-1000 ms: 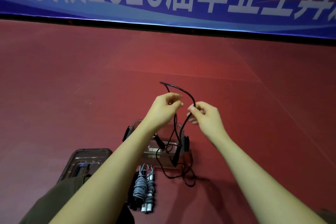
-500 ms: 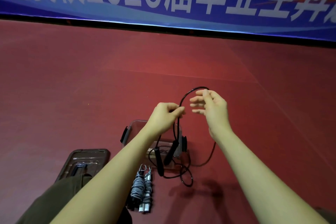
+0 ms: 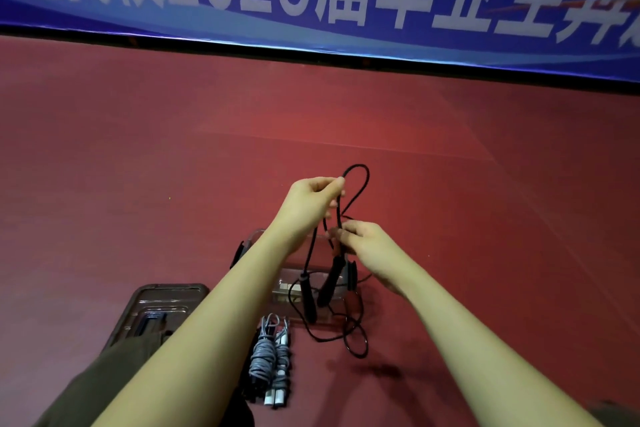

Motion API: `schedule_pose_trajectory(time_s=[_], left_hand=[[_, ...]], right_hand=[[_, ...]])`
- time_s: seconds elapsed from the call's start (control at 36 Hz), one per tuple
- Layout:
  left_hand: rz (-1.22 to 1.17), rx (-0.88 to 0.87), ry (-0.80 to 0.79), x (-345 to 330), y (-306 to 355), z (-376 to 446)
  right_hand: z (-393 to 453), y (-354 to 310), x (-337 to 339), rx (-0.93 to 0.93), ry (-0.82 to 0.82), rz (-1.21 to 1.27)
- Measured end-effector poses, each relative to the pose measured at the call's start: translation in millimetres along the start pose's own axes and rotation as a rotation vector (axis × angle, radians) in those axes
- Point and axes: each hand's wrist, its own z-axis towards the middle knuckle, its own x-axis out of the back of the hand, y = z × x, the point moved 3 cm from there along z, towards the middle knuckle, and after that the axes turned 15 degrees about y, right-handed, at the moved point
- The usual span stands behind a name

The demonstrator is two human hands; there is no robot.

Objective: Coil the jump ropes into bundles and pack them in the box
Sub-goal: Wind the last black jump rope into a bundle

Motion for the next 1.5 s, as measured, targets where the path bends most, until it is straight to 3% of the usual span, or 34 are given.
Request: schedule_pose_trajectory(time_s=[0.17,0.28,0.36,0.42,0.58,0.72,0.81,0.89,1.0,1.14,1.36,1.5], left_hand=[[-0.240,0.270,0.037,-0.7,-8.1,5.4],[-0.483,0.475,0.061,0.0,-3.3,1.7],[-0.585,0.564,0.025,2.4,-1.6,0.8],[-0.626,0.582,0.008,3.2,-1.9,1.0],[-0.572,0.467,0.011,3.6,1.4,1.3],[-0.109,0.062,0.116,15.5,5.0,-0.2],[0.053,-0.062,0.170,18.2,-0.3,-1.4],[0.178,-0.068,0.107,11.6,-9.4,-4.5],[0.288,-0.002,-0.158,-2.7,-20.1,-12.5],[0.272,0.019,-0.312,-7.3,-28.0,-19.0],[0.400,-0.156,-0.262,-21.1,-34.3,-34.6],[0.490,-0.215,-0.099,-23.8,-27.3,-36.2]], right_hand=[[2.1,8.7,-6.4,-0.136,0.017,0.178],[-1.7,11.9,-8.9,-0.159,-0.065,0.206],[-3.7,9.1,-12.3,-0.147,-0.104,0.199],[-2.2,6.8,-11.0,-0.114,-0.046,0.184],[-1.2,-0.2,-5.1,-0.097,0.001,0.204],[3.4,-3.0,2.8,-0.100,0.112,0.262],[6.7,-5.9,8.8,-0.111,0.200,0.337],[9.6,-12.3,12.6,-0.114,0.257,0.475],[13.5,-25.8,18.3,-0.159,0.329,0.685],[16.7,-32.0,27.8,-0.230,0.384,0.921],[12.6,-41.1,27.5,-0.300,0.373,1.136],[11.0,-47.0,23.0,-0.325,0.283,1.202]])
